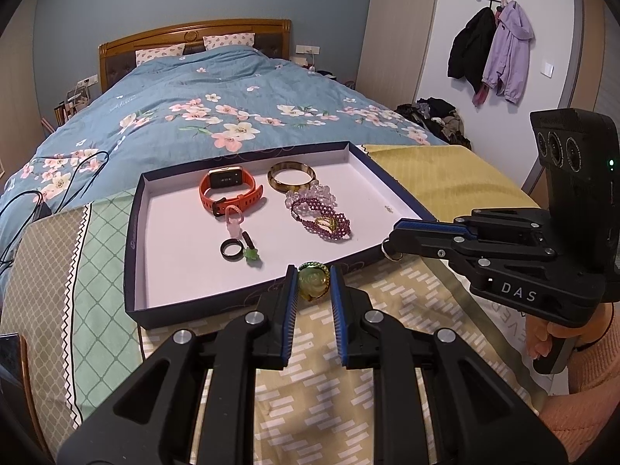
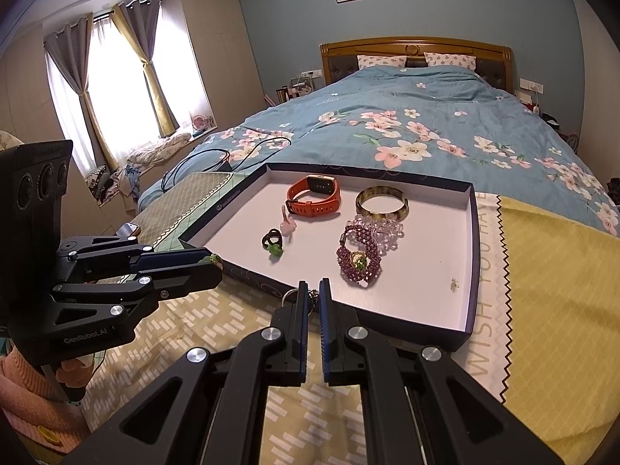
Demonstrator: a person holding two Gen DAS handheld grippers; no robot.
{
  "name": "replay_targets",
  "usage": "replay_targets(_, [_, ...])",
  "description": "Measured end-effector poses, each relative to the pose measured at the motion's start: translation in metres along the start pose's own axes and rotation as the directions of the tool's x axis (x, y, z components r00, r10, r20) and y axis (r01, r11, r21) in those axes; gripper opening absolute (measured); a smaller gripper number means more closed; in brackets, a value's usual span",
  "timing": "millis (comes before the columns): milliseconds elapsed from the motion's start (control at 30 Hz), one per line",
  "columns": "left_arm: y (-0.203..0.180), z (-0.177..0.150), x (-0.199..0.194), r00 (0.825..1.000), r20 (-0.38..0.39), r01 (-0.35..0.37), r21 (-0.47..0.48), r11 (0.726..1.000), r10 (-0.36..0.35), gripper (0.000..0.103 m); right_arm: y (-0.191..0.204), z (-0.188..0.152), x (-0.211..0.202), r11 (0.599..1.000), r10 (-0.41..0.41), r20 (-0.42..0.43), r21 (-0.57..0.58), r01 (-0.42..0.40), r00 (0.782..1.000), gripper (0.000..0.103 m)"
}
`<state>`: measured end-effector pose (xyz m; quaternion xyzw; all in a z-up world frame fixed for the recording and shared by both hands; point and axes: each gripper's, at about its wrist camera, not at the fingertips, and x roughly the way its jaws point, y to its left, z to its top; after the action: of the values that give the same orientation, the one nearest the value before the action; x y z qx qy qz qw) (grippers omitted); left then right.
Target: Organize jewelry
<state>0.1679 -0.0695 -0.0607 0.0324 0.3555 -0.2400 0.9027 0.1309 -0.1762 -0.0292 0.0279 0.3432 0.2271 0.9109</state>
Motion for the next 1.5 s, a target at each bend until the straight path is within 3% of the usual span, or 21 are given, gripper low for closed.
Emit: replay_targets(1500, [0.011, 0.016, -0.001, 0.998, 0.041, -0.036, -0.021, 0.999, 0.037, 0.017, -0.011, 0.024, 0.011, 1.0, -0.016, 0.019, 0.005, 0.015, 1.0, 0.004])
